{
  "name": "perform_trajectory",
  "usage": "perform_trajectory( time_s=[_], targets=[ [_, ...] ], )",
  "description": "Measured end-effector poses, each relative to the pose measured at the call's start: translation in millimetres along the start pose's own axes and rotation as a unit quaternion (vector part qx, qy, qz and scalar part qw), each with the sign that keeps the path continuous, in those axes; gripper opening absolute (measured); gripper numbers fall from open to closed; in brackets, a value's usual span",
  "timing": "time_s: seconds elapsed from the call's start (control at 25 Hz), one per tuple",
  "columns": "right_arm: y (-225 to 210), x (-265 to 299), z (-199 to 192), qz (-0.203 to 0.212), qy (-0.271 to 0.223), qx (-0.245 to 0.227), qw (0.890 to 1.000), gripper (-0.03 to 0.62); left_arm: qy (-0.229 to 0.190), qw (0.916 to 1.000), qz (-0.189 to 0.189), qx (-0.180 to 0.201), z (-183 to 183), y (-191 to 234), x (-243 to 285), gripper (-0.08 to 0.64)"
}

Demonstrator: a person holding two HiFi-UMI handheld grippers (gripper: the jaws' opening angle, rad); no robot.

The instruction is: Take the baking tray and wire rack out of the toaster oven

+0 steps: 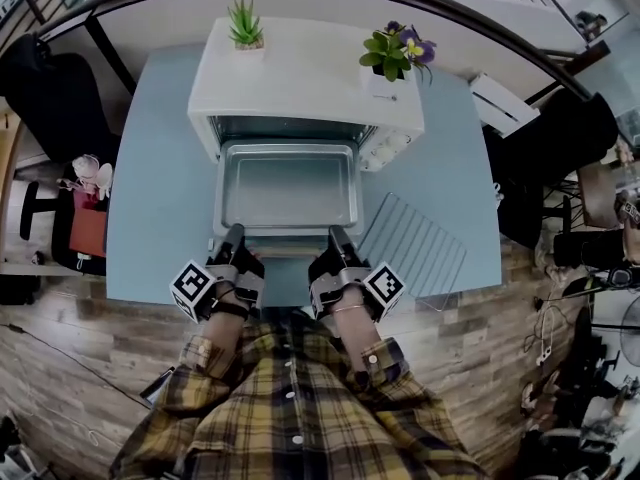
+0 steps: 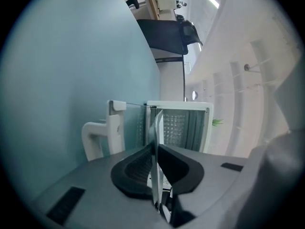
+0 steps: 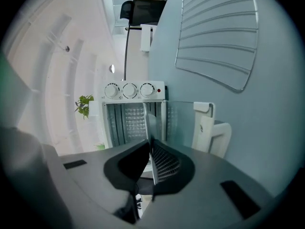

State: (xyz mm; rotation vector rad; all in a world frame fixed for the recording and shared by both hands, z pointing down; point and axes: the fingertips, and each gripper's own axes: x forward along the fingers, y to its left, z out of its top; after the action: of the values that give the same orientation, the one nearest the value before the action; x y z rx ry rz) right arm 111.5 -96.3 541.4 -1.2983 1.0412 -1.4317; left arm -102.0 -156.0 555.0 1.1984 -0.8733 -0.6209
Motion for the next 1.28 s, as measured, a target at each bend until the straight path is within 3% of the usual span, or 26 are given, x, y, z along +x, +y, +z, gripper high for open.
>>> perform_trajectory(
  time_s=[0.24,0.56,0.92,1.28],
  targets=[
    [-2.9,-35.5,-6.9,-0.001,0.016,-0.009,1.000,0.031,-0.020,0.9997,-0.008,-0.010,-13.7,2.5,-25.2,0.037],
    [-7.8,-81.2,18.4,0.013,-0.009,-0.001,1.000,0.029,0.004,0.9999,-0.016,0.006,-58.2,4.2,-40.1,0.038],
    [-12.3,-159.5,103.3,0.033,-0.117,0.007,0.993,0.029,0.114,0.9926,-0.016,0.036,-167.3,2.6,-16.4,0.040],
    [-35.1,-251.3,194.5,0.031,-0.247,0.010,0.969,0.029,0.254,0.9648,0.008,0.067,-296.3,25.1,6.7,0.041]
  ],
)
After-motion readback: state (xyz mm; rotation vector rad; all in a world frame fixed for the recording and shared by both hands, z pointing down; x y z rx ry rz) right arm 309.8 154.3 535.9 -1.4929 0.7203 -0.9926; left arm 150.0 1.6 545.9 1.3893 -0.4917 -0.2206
